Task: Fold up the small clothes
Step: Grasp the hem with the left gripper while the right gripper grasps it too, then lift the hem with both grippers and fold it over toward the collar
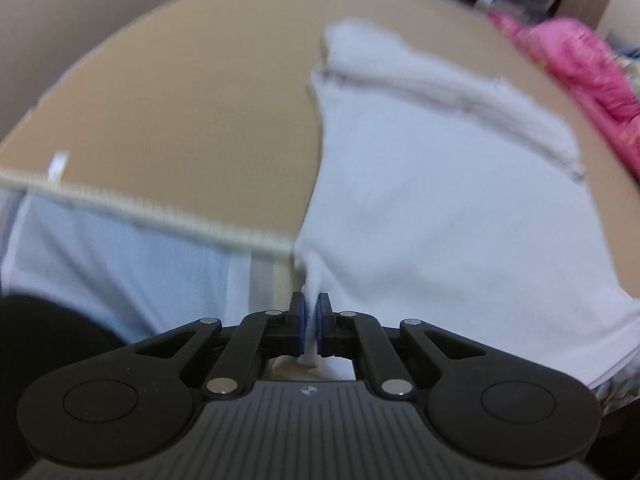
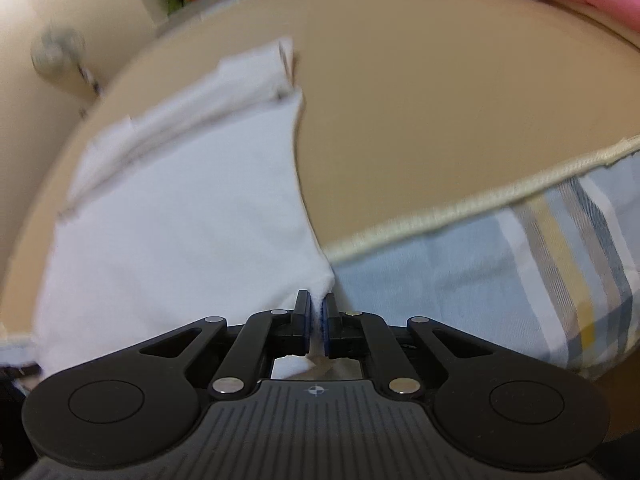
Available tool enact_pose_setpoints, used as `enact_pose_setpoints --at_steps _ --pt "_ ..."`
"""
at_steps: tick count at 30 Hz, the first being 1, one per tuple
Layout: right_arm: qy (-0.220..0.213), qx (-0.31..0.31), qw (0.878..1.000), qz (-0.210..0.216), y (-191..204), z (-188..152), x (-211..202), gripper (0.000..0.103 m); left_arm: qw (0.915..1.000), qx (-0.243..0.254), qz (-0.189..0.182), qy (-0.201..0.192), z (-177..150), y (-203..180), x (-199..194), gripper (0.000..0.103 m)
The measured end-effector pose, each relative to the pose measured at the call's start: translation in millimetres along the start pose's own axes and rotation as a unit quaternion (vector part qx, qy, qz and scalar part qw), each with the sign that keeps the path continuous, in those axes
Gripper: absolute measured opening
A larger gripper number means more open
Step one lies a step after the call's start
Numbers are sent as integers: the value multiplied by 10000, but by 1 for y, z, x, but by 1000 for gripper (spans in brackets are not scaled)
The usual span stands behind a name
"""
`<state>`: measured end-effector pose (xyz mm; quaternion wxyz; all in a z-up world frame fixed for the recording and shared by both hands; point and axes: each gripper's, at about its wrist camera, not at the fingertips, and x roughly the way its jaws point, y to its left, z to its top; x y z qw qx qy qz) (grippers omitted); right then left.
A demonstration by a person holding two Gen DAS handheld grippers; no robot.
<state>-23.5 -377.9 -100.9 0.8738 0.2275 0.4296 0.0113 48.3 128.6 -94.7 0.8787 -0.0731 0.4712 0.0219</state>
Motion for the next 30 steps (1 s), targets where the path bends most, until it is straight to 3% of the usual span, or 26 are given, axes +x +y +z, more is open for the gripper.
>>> enact_pose_setpoints --at_steps 3,9,14,18,21,23,26,29,30 --pt "-592 -23 9975 386 6 12 -29 5 9980 247 -102 -579 11 -2 -27 5" --pt "-1388 375 9832 1123 6 31 -94 4 9860 173 -751 -1482 31 22 -111 4" --pt "-1849 484 9696 1527 6 23 -143 4 9753 389 -1118 -1862 25 40 -179 4" --pt "-2124 585 9585 1808 1 12 -184 4 9663 265 -1545 -2041 26 55 -218 4" --pt "-2013 775 9603 1771 -4 20 -181 4 9719 -48 -1654 -1675 46 61 -199 4" --pt "-1926 801 9641 1643 -5 34 -160 4 9781 -60 -1484 -1456 69 56 -167 4" --pt "-1630 661 9778 1140 2 69 -99 4 9866 30 -1249 -1049 123 41 -95 4" --pt "-1258 693 9855 899 7 124 -17 4 9900 319 -1076 -857 185 17 -19 5" --pt "-1129 601 9883 833 9 145 15 4 9934 301 -811 -755 203 13 5 5"
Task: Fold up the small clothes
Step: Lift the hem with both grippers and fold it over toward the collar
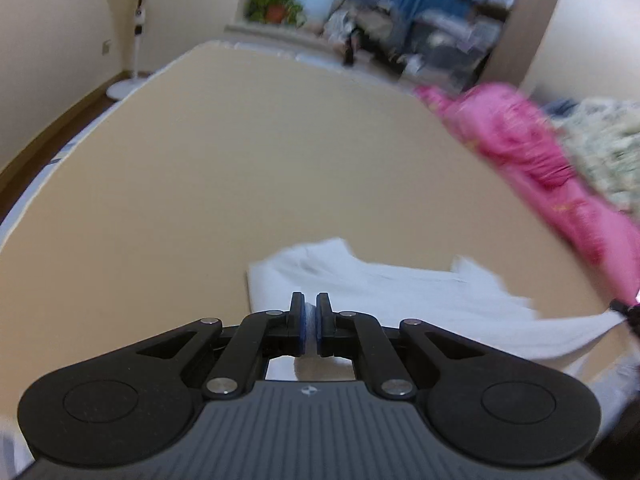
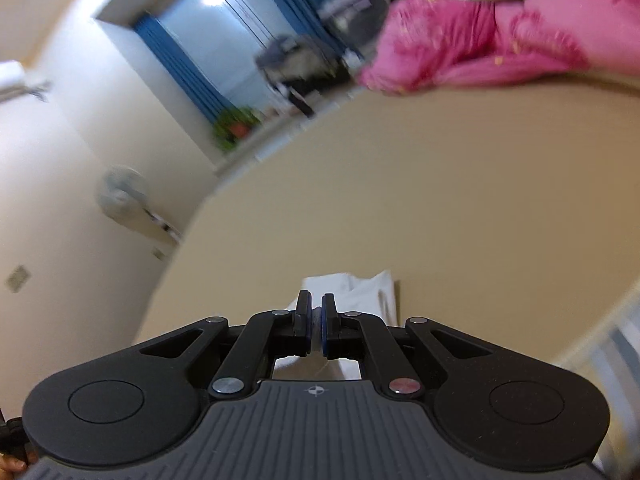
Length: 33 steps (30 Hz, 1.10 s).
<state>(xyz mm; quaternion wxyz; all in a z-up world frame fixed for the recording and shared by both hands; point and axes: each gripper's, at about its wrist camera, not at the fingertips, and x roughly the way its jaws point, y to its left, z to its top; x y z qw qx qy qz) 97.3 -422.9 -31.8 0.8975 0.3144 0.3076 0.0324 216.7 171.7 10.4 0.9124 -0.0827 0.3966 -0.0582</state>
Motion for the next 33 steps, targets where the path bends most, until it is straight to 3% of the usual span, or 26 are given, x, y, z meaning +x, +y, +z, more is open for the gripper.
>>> enact_pose_setpoints --at_steps 1,2,4,5,7,10,11,13,18,19,20,21,22,24,26,28,33 --pt "87 -84 9999 -93 -2 10 26 5 9994 -32 339 34 12 3 23 5" --pt "118 -116 9992 -370 -5 18 49 6 9987 -95 508 -30 20 9 39 12" --pt "-50 -225 9952 -950 -11 22 79 10 9972 -659 331 -92 20 33 60 28" --pt "-85 -253 9950 -967 -18 19 87 10 9946 -1025 148 -19 13 46 68 29" --pt "309 -36 9945 -997 -32 4 104 10 9887 -1358 89 624 0 58 83 29" --pt "547 -221 9971 -483 -23 1 118 12 9964 -707 -76 471 3 43 84 40" --pt "590 -511 9960 -426 -18 1 124 22 9980 -452 -57 438 4 37 88 44" --pt "827 -848 9912 -585 -13 -3 143 32 9982 -274 61 539 7 31 103 44" --pt "1091 -777 9879 -778 -12 -7 175 32 9974 -203 74 682 5 20 127 42" --pt "1115 -787 9874 -796 -11 -14 174 33 9976 -146 92 666 3 19 127 35" --pt "1137 -805 9872 -783 -8 -14 178 32 9976 -76 73 678 2 16 129 16" --pt "1142 -878 9867 -754 -5 -16 181 27 9975 -6 67 700 1 14 132 6" --pt "1094 -997 9861 -760 -1 -17 182 2 9976 93 118 674 0 11 134 4" --pt "666 -1222 9868 -828 10 -15 175 3 9985 259 372 297 4 9 123 4" --pt "82 -1176 9916 -532 20 -8 159 3 9992 31 340 -200 12 17 105 4" --pt "-429 -1433 9879 -414 32 -5 151 3 9972 -60 448 -588 17 21 95 4" --pt "-304 -1364 9869 -802 26 -4 184 3 9968 215 642 -414 15 16 118 4"
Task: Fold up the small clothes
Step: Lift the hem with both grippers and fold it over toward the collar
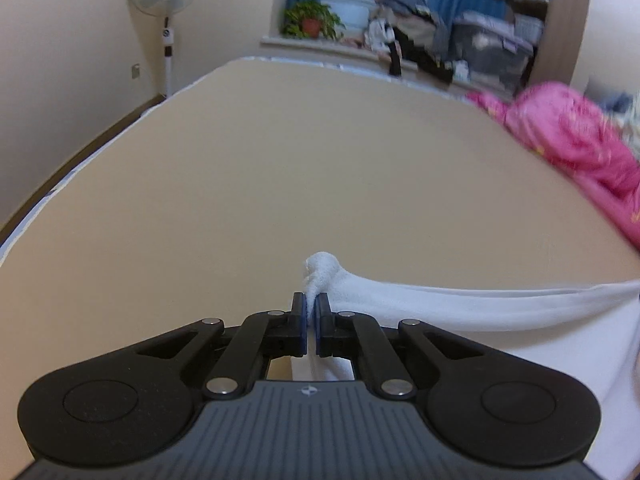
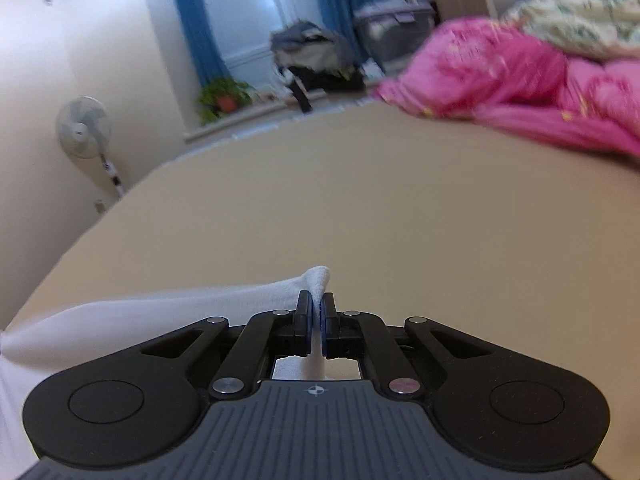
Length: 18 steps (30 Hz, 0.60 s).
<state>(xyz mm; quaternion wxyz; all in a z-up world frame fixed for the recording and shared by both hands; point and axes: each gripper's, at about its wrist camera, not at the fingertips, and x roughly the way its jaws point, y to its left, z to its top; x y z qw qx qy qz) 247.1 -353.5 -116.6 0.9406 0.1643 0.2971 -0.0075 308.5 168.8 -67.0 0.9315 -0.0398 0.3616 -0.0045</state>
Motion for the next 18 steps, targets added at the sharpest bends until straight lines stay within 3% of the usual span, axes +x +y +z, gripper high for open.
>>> enact_pose_setpoints --at_steps 6,9,10,11,15,18 --pt "53 87 9997 -234 1 -2 28 3 9994 -347 32 -43 5 1 19 6" --pt "295 88 9982 -508 6 -7 40 14 9983 -492 230 200 8 5 24 17" --pt "399 107 9976 -558 5 -8 41 27 9980 -571 185 222 9 10 22 17" --pt "407 139 9976 -545 4 -10 37 29 9975 -650 153 220 10 15 19 17" --pt "660 223 9960 -568 -1 -13 17 29 9956 -836 -205 368 7 27 3 17" --pt "1397 243 9895 -276 -3 -26 -1 29 9909 -878 -610 823 -3 30 -5 17"
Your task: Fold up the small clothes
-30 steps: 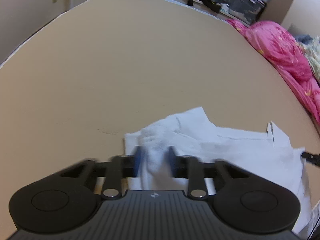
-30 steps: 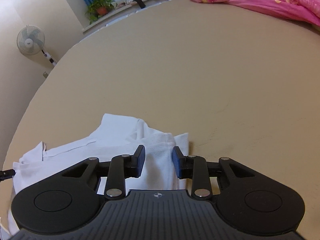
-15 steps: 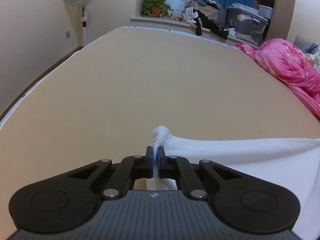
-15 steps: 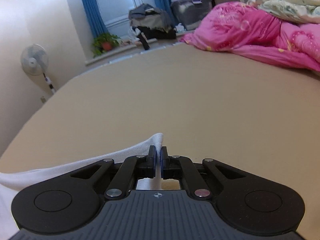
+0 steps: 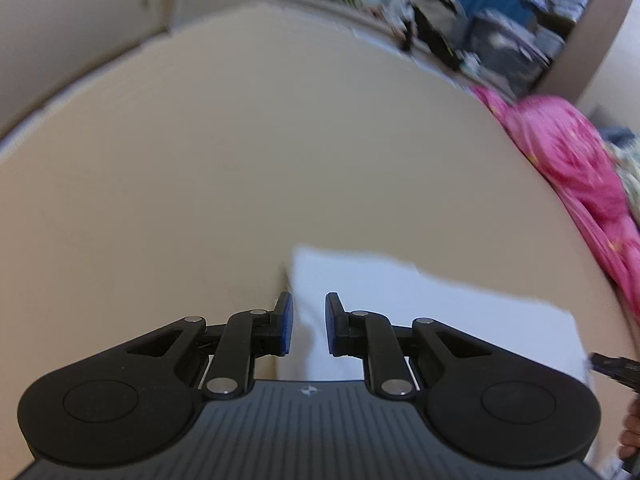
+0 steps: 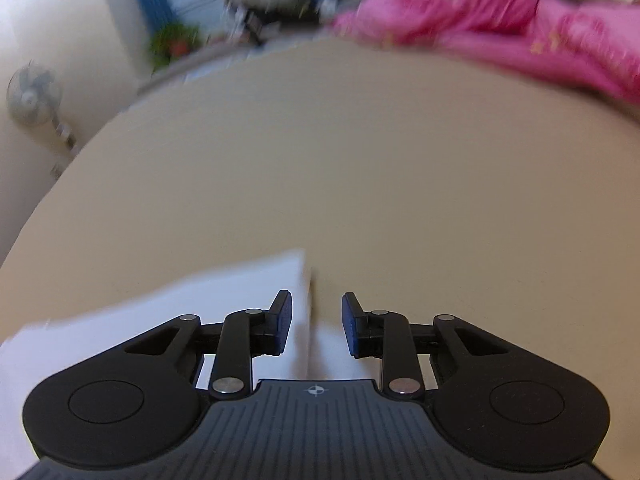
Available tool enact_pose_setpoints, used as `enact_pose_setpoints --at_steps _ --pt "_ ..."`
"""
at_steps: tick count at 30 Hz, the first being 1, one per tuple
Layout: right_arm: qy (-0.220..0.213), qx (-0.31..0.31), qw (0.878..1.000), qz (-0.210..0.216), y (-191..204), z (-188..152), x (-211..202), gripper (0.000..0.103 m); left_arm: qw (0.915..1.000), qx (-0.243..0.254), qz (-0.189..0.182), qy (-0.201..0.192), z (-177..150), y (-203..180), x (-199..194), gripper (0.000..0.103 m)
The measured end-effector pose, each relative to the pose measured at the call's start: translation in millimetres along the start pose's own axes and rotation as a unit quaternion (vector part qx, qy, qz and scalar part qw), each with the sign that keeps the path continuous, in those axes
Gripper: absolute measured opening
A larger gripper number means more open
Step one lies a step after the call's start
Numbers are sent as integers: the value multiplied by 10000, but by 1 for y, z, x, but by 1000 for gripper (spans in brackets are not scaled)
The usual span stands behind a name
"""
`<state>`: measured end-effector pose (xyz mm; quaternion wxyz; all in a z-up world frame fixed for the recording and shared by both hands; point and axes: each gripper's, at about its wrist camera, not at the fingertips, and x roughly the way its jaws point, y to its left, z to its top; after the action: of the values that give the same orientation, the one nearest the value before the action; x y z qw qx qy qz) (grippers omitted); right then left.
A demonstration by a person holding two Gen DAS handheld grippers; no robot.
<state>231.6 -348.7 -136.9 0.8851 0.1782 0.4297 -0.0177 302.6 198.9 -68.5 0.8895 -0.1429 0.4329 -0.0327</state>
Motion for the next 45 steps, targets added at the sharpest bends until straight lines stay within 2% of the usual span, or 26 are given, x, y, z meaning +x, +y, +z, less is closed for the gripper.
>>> enact_pose_setpoints --at_steps 5,7,10,14,15,16,17,18,19,21,24,26,29,31,32,34,36,38,40,41,42,43,44,45 --pt "720 -115 9973 7 -6 -39 -27 29 9980 103 -147 609 -26 3 -22 17" --pt "780 -145 9968 -79 -10 -53 -43 29 9964 -20 -191 827 -40 10 -38 17" --pt "815 -177 9965 28 -14 -72 -65 29 9945 -104 -152 1033 -68 15 -57 17" --pt "914 -263 9953 177 -21 -92 -76 29 9932 188 54 1148 -102 14 -63 17" --pt "912 -297 9951 223 -20 -99 -78 26 9914 352 99 1255 -109 11 -59 17" --pt "877 -296 9954 245 -23 -99 -76 14 9895 542 206 1323 -114 9 -55 16" --pt "815 -269 9961 223 -26 -100 -78 4 9885 682 337 1306 -118 9 -54 10" --pt "743 -190 9968 225 -29 -93 -80 3 9887 722 345 1264 -119 10 -55 4" --pt "678 -46 9973 283 -34 -91 -84 3 9898 692 269 1212 -118 10 -59 3" --pt "433 360 9971 503 -44 -88 -99 3 9941 599 102 903 -115 12 -78 2" --pt "199 632 9960 605 -50 -88 -123 3 9972 450 -174 567 -113 15 -107 2" --pt "286 741 9954 530 -52 -95 -125 3 9970 330 -25 705 -120 23 -106 3" --pt "529 525 9972 24 -48 -99 -110 4 9925 434 403 1073 -126 23 -88 3" --pt "359 368 9979 -388 -48 -96 -110 8 9935 500 468 911 -123 22 -91 3" --pt "149 384 9983 -414 -49 -94 -116 10 9956 421 384 738 -121 22 -96 4" --pt "-320 422 9986 -95 -50 -87 -129 16 9988 281 57 390 -117 22 -107 5" --pt "-473 285 9981 266 -41 -86 -131 22 9988 288 -206 333 -113 15 -105 5" --pt "-306 113 9982 512 -32 -89 -125 24 9971 469 -206 555 -115 3 -90 5" --pt "97 -72 9987 502 -24 -92 -107 26 9933 724 127 892 -121 -8 -71 5" --pt "369 -205 9986 309 -22 -95 -95 29 9888 861 388 1153 -126 -10 -59 5" --pt "745 -382 9965 -77 -22 -101 -81 29 9851 905 577 1345 -131 -8 -50 5" --pt "951 -416 9941 -322 -24 -105 -73 29 9850 869 609 1358 -132 -7 -48 5" --pt "948 -299 9943 -379 -27 -105 -72 35 9856 875 591 1320 -131 -9 -49 6" --pt "855 -191 9957 -307 -28 -101 -76 36 9867 900 549 1241 -130 -11 -53 7"
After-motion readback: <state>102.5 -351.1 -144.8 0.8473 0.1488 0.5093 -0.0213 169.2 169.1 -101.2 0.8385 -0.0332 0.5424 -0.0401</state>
